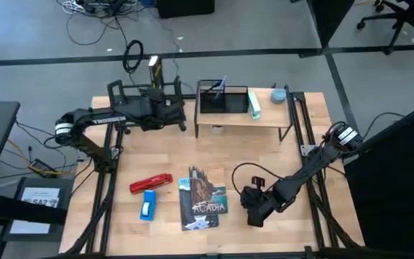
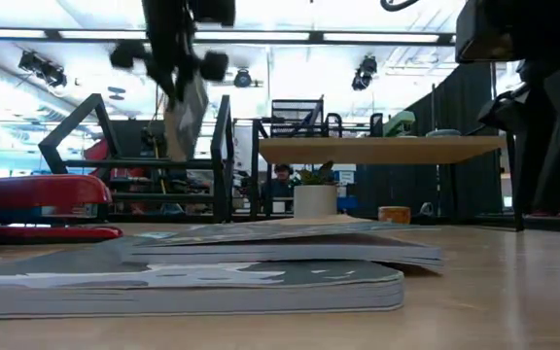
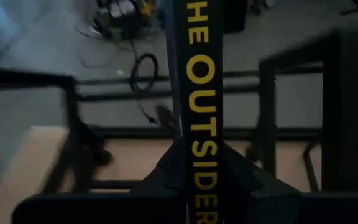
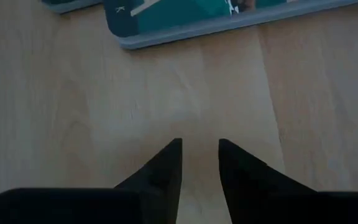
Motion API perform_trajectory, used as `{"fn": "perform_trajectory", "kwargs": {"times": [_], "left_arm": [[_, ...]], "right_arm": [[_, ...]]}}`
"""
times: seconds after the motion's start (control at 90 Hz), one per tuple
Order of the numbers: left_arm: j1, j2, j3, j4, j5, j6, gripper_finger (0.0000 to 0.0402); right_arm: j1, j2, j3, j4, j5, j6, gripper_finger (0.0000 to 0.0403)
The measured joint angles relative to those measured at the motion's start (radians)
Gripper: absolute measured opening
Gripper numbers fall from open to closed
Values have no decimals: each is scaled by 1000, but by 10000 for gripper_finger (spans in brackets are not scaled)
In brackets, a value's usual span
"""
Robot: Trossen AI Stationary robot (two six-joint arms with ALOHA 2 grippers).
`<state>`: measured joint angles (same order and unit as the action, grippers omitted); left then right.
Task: Stock shelves
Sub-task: Put the black book on the black bookshelf
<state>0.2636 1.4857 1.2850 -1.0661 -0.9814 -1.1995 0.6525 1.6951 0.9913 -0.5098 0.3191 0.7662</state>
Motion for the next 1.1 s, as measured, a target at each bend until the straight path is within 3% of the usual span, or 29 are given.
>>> {"fn": "perform_trajectory", "kwargs": {"times": [0.122, 0.567, 0.844, 1.1], "left_arm": [[14, 0, -99, 188, 38, 47, 29], [16, -2, -327, 654, 17, 151, 29], [9, -2, -341, 671, 46, 156, 82], [9, -2, -339, 726, 94, 311, 97]], "right_arm": [[0, 0, 0, 0, 0, 0, 75], [0, 0, 0, 19, 1, 0, 75], [0, 0, 0, 19, 2, 0, 75], [0, 0, 0, 20, 1, -1, 75]]}}
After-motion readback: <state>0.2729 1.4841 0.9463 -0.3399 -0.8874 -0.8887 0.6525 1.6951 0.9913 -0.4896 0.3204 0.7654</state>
